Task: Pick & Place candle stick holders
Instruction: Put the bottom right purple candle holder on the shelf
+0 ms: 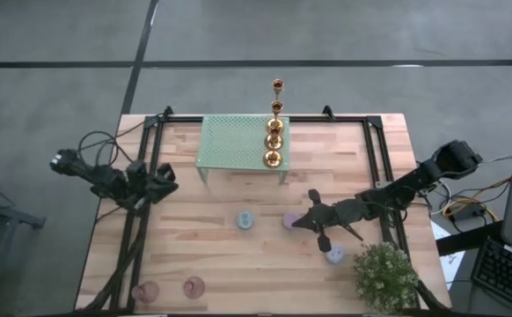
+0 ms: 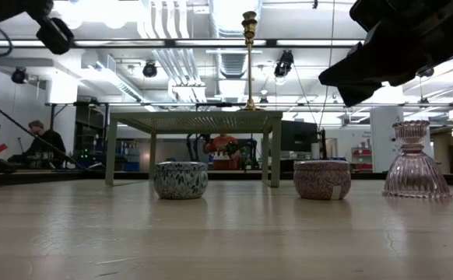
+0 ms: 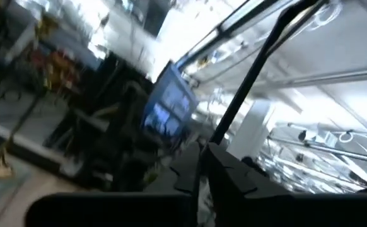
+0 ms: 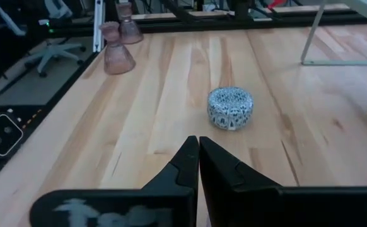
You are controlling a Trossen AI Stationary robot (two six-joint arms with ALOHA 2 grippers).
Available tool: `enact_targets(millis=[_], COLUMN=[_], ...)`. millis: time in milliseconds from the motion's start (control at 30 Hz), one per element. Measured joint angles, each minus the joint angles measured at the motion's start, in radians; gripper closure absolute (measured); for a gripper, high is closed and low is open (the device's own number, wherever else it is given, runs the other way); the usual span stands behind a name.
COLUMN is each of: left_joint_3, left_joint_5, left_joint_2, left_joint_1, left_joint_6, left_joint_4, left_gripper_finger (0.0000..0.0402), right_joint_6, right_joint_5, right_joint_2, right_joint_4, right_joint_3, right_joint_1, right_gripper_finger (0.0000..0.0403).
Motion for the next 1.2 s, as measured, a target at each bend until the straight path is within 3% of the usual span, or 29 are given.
enact_targets(millis=[100, 200, 367, 500, 567, 900, 1200], left_joint_3=[0.05, 0.133, 0.349, 0.527, 0.609, 0.905, 1.068], left_joint_5=[-0.001, -0.007, -0.007, 0.107, 0.152, 0.172, 0.236], left_joint_2=[0.142, 0.277, 0.468, 0.614, 0.683, 1.023, 1.254], left_joint_1=[-0.012, -0.016, -0.023, -0.048, -0.079, -0.292, -0.398], left_joint_6=[-0.03, -0.076, -0.189, -0.303, -0.378, -0.658, -0.808], left_joint_4=[-0.009, -0.126, -0.497, -0.778, -0.84, -1.181, -1.238], left_gripper_finger=[0.0334, 0.0297, 0.0229, 0.0198, 0.0195, 0.0213, 0.0226], right_joint_6=[0.016, 0.046, 0.074, 0.077, 0.092, 0.098, 0.059], right_joint_5=[0.0, 0.0, 0.0, 0.0, 0.0, 0.001, 0.002], right_joint_2=[0.0, 0.0, 0.0, 0.0, 0.0, 0.0, 0.0], right_joint_4=[0.002, 0.003, 0.009, 0.009, 0.009, 0.007, 0.0], right_joint_3=[-0.001, 0.0, 0.0, 0.0, 0.0, -0.001, -0.001], right_joint_1=[0.0, 0.0, 0.0, 0.0, 0.0, 0.001, 0.001], right_gripper_finger=[0.0394, 0.0394, 0.0394, 0.0394, 0.0394, 0.0394, 0.0394])
